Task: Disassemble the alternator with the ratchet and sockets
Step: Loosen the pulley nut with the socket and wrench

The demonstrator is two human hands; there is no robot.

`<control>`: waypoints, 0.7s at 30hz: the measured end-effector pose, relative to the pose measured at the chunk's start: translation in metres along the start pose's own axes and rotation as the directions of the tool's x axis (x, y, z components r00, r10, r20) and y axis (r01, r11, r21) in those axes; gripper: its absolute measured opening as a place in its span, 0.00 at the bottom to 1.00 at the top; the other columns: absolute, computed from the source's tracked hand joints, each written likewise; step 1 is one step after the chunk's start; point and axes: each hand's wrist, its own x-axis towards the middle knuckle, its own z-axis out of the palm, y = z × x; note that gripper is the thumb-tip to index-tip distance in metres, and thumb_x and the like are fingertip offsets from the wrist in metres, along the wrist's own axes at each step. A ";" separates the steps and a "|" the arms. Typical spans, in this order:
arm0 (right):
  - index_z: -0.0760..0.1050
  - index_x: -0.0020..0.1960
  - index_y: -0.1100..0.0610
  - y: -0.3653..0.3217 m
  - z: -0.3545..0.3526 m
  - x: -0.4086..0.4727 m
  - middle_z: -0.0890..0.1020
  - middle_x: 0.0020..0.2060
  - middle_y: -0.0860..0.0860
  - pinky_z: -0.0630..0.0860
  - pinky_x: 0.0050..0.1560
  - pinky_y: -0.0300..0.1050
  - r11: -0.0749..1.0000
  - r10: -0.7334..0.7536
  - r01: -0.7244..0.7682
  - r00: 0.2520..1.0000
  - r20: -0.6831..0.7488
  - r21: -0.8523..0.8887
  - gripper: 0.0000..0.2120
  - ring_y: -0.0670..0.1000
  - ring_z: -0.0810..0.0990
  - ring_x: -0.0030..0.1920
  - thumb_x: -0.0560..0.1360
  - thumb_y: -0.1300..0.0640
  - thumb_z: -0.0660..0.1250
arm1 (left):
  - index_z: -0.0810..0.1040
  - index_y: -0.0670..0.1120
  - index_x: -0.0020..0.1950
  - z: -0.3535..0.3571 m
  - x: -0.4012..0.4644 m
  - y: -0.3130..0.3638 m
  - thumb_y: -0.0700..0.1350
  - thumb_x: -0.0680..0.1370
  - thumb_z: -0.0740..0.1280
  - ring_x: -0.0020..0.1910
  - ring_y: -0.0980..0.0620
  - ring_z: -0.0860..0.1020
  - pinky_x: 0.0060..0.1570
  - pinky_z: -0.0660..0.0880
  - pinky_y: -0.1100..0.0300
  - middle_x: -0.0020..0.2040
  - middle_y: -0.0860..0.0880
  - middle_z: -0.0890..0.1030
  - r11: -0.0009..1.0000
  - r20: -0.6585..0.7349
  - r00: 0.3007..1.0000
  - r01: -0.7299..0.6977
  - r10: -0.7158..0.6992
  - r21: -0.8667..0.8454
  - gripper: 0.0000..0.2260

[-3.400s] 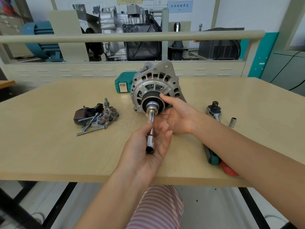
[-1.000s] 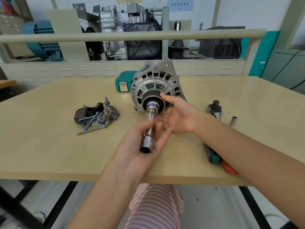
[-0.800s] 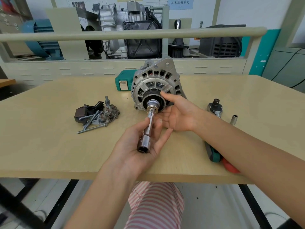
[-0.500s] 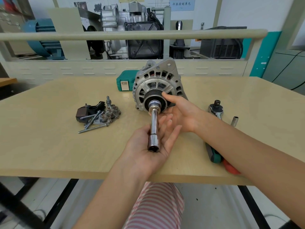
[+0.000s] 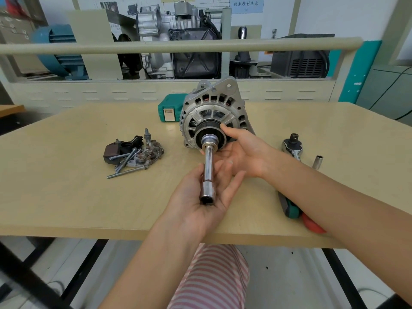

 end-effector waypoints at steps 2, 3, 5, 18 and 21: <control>0.75 0.50 0.66 0.000 -0.001 0.001 0.83 0.37 0.60 0.66 0.66 0.43 1.000 0.012 -0.012 1.000 0.014 0.022 0.21 0.54 0.78 0.45 0.77 0.46 0.61 | 0.78 0.33 0.46 0.002 0.001 -0.003 0.43 0.80 0.61 0.27 0.47 0.82 0.21 0.77 0.49 0.36 0.38 0.83 1.000 0.020 1.000 0.011 -0.010 -0.011 0.13; 0.75 0.50 0.66 0.000 -0.001 0.001 0.83 0.36 0.61 0.68 0.64 0.42 1.000 0.014 -0.014 1.000 0.021 0.027 0.21 0.54 0.77 0.45 0.77 0.46 0.60 | 0.78 0.33 0.47 0.002 0.001 -0.004 0.43 0.80 0.60 0.27 0.46 0.82 0.21 0.77 0.50 0.36 0.38 0.83 1.000 0.026 1.000 0.005 -0.005 -0.013 0.13; 0.75 0.49 0.65 0.001 -0.001 -0.001 0.83 0.35 0.60 0.75 0.51 0.40 1.000 0.013 -0.014 0.999 0.029 0.028 0.21 0.54 0.80 0.39 0.77 0.46 0.60 | 0.78 0.33 0.48 0.004 0.001 -0.005 0.44 0.79 0.63 0.29 0.46 0.82 0.22 0.78 0.52 0.36 0.38 0.83 1.000 0.023 1.000 -0.018 0.018 -0.003 0.13; 0.75 0.48 0.65 0.000 0.001 -0.003 0.82 0.36 0.59 0.80 0.32 0.41 0.999 0.040 -0.040 0.999 0.029 -0.002 0.22 0.54 0.82 0.32 0.77 0.45 0.60 | 0.81 0.32 0.40 0.004 0.002 -0.004 0.43 0.79 0.62 0.29 0.46 0.83 0.20 0.77 0.51 0.38 0.39 0.84 0.999 0.011 1.000 0.028 -0.029 0.029 0.17; 0.75 0.49 0.65 0.000 0.001 -0.003 0.82 0.35 0.59 0.80 0.33 0.42 0.999 0.047 -0.047 0.998 0.034 -0.022 0.22 0.53 0.82 0.33 0.77 0.44 0.59 | 0.80 0.33 0.45 0.006 0.005 -0.006 0.45 0.80 0.60 0.30 0.46 0.83 0.20 0.77 0.53 0.38 0.39 0.84 0.999 0.019 1.000 0.014 -0.015 0.049 0.16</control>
